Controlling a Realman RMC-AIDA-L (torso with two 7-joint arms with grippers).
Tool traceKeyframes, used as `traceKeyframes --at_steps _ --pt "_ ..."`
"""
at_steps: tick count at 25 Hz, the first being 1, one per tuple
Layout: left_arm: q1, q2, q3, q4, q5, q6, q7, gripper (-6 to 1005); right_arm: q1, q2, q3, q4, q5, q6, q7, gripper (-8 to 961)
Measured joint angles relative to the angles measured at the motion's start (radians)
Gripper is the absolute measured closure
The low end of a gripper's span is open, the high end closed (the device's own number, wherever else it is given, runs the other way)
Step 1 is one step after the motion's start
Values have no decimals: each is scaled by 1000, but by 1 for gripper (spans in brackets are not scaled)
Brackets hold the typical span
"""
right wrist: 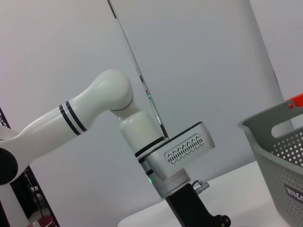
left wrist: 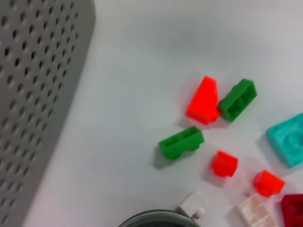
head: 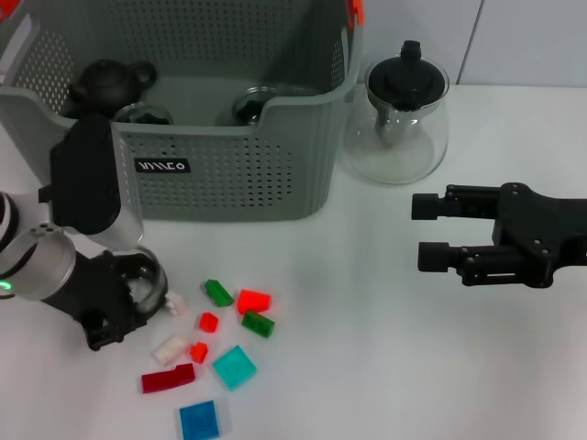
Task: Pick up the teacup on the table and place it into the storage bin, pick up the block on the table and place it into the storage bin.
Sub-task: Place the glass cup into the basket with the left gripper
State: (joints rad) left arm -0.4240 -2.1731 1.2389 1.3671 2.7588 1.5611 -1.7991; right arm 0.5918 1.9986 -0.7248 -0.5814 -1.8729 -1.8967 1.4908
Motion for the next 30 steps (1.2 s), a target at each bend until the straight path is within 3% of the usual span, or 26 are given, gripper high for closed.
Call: traceKeyframes --at_steps 8,11,17,20,23,28,30 --pt "0 1 -26 55 -55 70 -44 956 0 -2 0 1 0 -2 -9 160" --pt "-12 5 -149 117 -152 177 -71 956 -1 -4 -1 0 0 -3 -9 160" --pt "-125 19 -524 185 -477 410 -217 955 -1 -6 -1 0 -1 -4 -11 160" --pt "-204 64 -613 149 -636 437 -346 954 -2 -6 -1 1 -3 -4 -11 160" --pt "-288 134 -608 47 -714 354 -456 954 -3 -6 -1 1 -3 -4 -11 160" --pt "-439 244 -507 -205 -595 75 -508 953 -3 -8 -1 2 -2 -5 -11 160" --pt "-488 263 -461 -286 -512 -39 -518 952 -3 -9 -1 2 -2 -4 -8 160"
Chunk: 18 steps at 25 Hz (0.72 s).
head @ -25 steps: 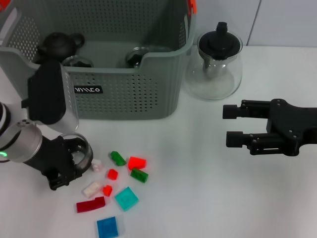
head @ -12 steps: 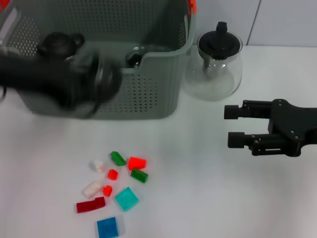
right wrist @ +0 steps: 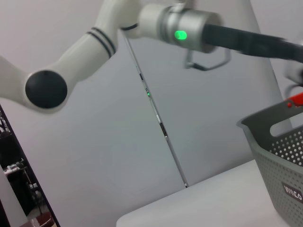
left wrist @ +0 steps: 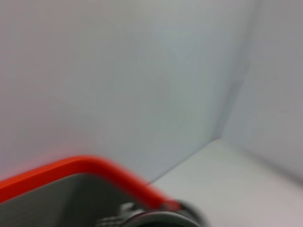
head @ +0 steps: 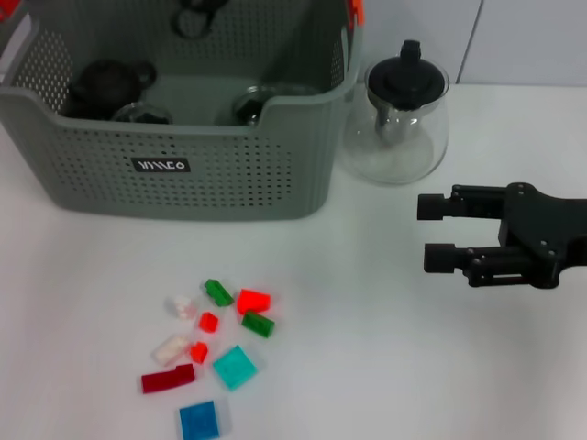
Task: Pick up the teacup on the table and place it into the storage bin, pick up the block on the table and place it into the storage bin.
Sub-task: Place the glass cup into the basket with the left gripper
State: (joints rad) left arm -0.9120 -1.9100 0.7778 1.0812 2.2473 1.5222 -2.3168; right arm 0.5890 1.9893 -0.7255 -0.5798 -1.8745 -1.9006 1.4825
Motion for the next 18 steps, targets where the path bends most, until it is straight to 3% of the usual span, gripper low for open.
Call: traceKeyframes --at_steps 6,8,15,18 --pt "-123 4 37 -223 257 -291 -32 951 7 -2 0 0 -1 4 10 161" --pt "-142 -4 38 -263 298 -346 -34 951 9 -2 0 0 -3 6 13 161" --pt "-165 -66 112 -358 452 -560 -80 950 12 1 0 0 -4 8 28 161" --pt "-164 -77 122 -387 481 -609 -86 950 10 3 0 0 -4 9 29 161"
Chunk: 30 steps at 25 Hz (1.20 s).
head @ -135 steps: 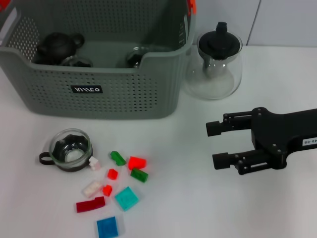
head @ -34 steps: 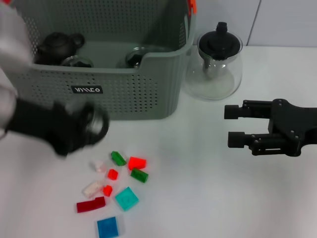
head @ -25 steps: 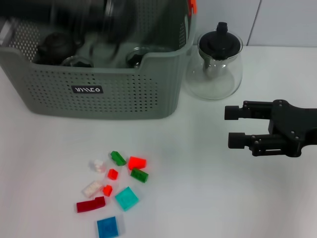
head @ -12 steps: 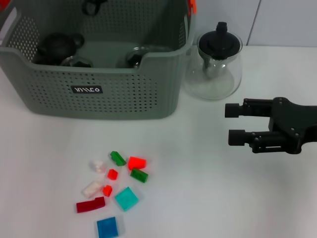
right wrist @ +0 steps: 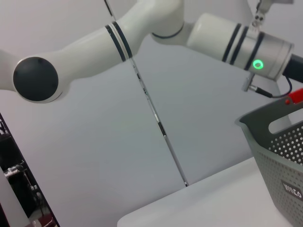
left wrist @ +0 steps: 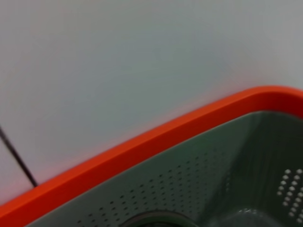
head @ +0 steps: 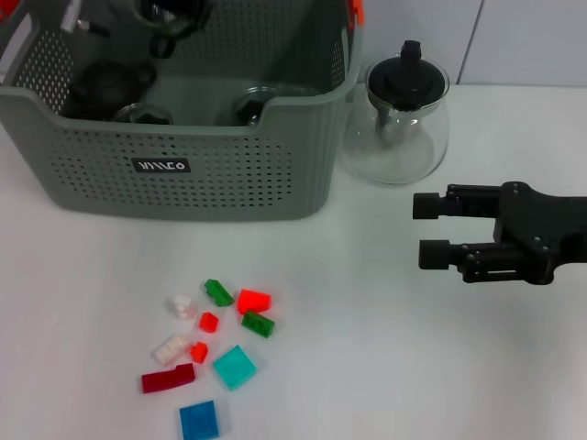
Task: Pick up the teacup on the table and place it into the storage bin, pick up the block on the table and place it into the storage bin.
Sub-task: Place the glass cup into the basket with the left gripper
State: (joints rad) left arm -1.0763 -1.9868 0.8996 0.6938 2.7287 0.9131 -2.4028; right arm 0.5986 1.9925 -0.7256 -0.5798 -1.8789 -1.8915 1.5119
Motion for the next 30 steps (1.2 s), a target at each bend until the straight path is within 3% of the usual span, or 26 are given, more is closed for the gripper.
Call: traceKeyframes --at_steps 9,19,30 --pt "16 -27 18 -72 44 -111 7 948 -5 3 -1 0 0 4 1 161" --pt "39 -72 54 -86 76 -191 21 947 -2 5 -9 0 0 26 -3 159" --pt "53 -80 68 -103 77 -230 22 945 -1 5 -9 0 0 28 -6 159"
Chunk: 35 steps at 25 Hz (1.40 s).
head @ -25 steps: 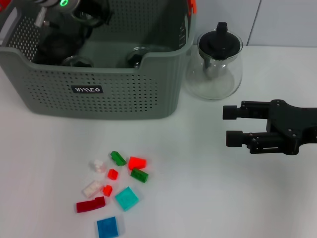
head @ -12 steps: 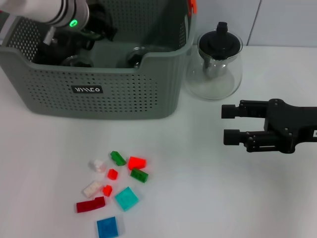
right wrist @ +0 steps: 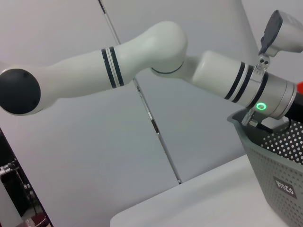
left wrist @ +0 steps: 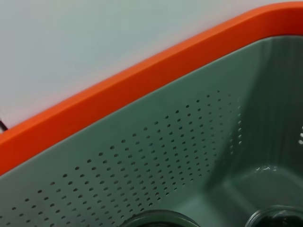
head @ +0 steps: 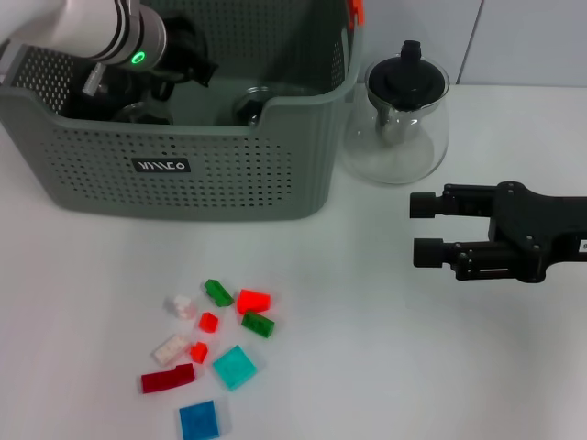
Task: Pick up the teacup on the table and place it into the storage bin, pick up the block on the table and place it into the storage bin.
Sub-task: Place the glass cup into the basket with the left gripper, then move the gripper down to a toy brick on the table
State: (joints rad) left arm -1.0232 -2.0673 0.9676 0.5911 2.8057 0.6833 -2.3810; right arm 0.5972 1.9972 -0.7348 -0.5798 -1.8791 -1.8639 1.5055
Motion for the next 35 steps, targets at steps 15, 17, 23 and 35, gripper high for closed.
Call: traceKeyframes --at_steps 15,17,23,35 --pt "10 -16 41 12 0 1 0 942 5 0 0 0 0 6 0 160" --pt "10 -16 41 13 0 0 0 942 4 0 0 0 0 5 -1 160" --pt "16 -16 41 41 -1 8 -3 762 -1 0 0 0 0 3 -1 160" --pt "175 -24 -38 597 -171 253 -127 303 -4 -7 0 0 0 -6 -13 160"
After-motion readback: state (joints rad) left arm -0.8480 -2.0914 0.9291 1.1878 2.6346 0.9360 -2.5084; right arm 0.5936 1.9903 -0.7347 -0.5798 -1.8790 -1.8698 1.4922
